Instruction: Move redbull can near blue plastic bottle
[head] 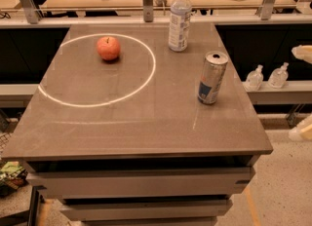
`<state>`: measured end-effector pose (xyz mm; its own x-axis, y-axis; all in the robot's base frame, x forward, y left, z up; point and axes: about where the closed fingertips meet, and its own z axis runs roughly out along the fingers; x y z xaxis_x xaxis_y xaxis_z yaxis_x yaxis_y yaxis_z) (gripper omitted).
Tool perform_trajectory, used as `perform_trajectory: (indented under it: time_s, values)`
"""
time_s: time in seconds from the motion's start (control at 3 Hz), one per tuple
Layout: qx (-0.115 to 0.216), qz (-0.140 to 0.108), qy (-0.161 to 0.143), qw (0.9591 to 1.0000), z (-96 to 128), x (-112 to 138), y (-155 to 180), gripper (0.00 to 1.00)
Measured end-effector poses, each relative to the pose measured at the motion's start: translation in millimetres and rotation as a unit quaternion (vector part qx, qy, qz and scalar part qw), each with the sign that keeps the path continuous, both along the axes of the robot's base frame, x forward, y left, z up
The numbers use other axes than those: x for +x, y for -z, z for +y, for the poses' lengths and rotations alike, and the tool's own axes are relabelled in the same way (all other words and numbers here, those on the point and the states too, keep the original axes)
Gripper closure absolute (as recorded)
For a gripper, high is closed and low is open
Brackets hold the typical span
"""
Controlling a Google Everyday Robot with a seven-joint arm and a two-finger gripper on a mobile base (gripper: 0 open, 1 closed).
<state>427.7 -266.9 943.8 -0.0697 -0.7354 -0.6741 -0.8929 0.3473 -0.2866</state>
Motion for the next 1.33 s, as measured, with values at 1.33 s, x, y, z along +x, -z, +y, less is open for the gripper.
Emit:
perform_trajectory:
  time_s: [1.33]
  values:
    - [0.212,0.026,0.031,0.9764,23,12,28,0.00]
